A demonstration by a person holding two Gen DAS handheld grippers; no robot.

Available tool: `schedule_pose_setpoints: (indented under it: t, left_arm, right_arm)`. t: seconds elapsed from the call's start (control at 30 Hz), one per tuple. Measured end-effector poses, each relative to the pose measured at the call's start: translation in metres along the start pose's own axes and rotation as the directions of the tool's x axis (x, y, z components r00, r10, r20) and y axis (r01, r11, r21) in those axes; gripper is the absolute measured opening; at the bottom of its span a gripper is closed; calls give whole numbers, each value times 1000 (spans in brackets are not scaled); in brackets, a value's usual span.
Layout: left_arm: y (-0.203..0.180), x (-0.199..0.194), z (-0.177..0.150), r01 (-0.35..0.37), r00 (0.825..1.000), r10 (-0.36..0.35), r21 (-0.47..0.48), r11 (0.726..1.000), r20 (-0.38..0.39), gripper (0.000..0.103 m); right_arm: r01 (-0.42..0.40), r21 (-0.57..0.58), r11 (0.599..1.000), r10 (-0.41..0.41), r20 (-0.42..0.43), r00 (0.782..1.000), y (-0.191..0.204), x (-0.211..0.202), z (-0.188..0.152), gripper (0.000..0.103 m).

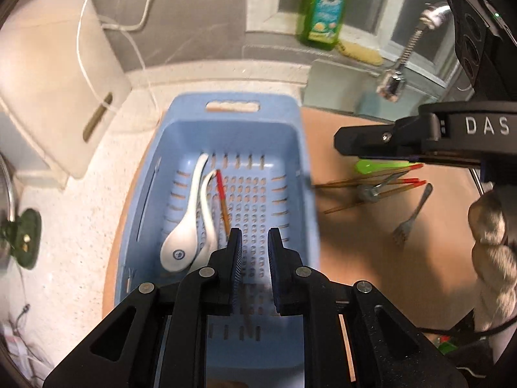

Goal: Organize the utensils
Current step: 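Carry the chopstick and pink spoon into the blue basket while both grippers open to release, then grasp the steel fork with the left gripper while the right gripper grasps the engraved steel knife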

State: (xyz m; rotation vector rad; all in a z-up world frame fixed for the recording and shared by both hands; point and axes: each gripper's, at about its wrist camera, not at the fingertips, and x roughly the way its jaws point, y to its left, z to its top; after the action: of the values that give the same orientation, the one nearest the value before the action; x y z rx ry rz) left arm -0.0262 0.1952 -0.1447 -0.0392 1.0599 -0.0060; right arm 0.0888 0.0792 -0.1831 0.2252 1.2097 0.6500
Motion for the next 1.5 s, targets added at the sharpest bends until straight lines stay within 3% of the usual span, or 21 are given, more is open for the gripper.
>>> schedule_pose_setpoints:
  t: [0.33, 0.47, 0.63, 0.8, 0.93, 1.03, 1.1, 1.23, 1.33, 1.5]
  left_arm:
    - [-50, -12, 7, 35, 998, -39, 79, 996, 45, 15]
    - [-64, -4, 10, 58, 998, -62, 102, 993, 31, 15]
    - [-86, 11, 11, 111, 994, -111, 156, 982, -13, 15]
    - [-117, 31, 12, 179, 983, -166, 238, 955, -76, 15]
    - [-128, 48, 19, 211, 975, -186, 243, 947, -122, 15]
    - [-139, 57, 23, 233, 969, -197, 277, 932, -151, 15]
    - [-151, 65, 22, 281, 954, -230, 300, 912, -194, 15]
    - [-175, 82, 16, 317, 939, -235, 365, 875, -253, 15]
    - [-187, 96, 11, 318, 934, -211, 401, 859, -288, 38]
    - [-191, 108, 5, 318, 926, -173, 449, 835, -335, 41]
  right_arm:
    - [55, -32, 998, -52, 89, 995, -37, -65, -6, 26]
    - [41, 19, 999, -44, 141, 989, -68, -87, -15, 48]
    - [113, 31, 993, -117, 205, 972, -108, -110, -25, 49]
    - [132, 124, 984, -150, 149, 977, -158, -114, -37, 49]
    - [135, 231, 964, -160, 91, 983, -194, -108, -50, 49]
    - [95, 354, 930, -114, 34, 993, -223, -98, -60, 49]
    - [69, 421, 904, -82, 14, 997, -236, -92, -66, 49]
    - [39, 489, 872, -43, -3, 999, -250, -80, -75, 44]
    - [32, 514, 857, -27, -17, 999, -255, -69, -76, 42]
    - [6, 547, 837, 8, -24, 1000, -255, -54, -73, 42]
